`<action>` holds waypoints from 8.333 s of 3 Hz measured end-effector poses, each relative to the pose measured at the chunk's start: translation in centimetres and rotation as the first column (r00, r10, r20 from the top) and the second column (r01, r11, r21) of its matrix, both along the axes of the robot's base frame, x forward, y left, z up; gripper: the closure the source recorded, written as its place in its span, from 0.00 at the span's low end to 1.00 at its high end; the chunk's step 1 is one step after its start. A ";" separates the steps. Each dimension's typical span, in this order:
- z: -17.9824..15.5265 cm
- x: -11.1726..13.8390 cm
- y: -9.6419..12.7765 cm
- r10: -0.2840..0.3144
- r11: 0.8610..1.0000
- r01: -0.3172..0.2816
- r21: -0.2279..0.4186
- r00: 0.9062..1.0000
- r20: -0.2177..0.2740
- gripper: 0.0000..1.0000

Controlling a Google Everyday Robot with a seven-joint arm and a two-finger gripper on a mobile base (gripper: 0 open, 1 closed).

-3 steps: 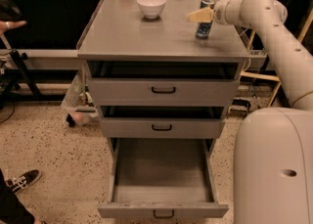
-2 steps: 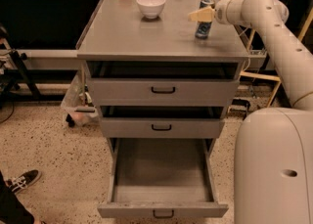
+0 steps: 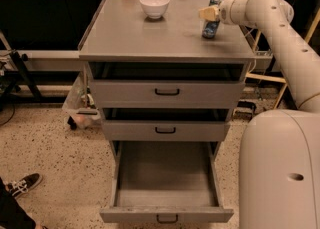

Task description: Place redbull can into bottom drawer

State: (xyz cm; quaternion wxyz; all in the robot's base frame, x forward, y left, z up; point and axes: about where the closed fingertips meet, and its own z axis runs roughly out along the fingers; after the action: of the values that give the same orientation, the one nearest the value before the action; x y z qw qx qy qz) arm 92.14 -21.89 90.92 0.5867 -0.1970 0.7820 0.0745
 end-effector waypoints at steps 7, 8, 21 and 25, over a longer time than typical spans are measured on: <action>7.4 -21.4 -2.0 0.112 0.989 -0.130 0.068 0.967 0.227 1.00; -1.1 -24.5 -3.9 0.053 0.995 -0.067 0.076 0.983 0.173 1.00; -68.3 -27.9 11.3 -0.130 0.988 0.136 0.066 0.987 -0.100 1.00; -68.3 -27.9 11.3 -0.129 0.988 0.136 0.066 0.987 -0.100 0.37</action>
Offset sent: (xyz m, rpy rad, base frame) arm -0.1572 0.0053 0.0159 0.0290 -0.0877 0.1458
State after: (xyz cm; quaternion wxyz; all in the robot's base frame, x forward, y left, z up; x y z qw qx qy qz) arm 64.28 -10.60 22.63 0.5592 -0.1192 0.8172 0.0729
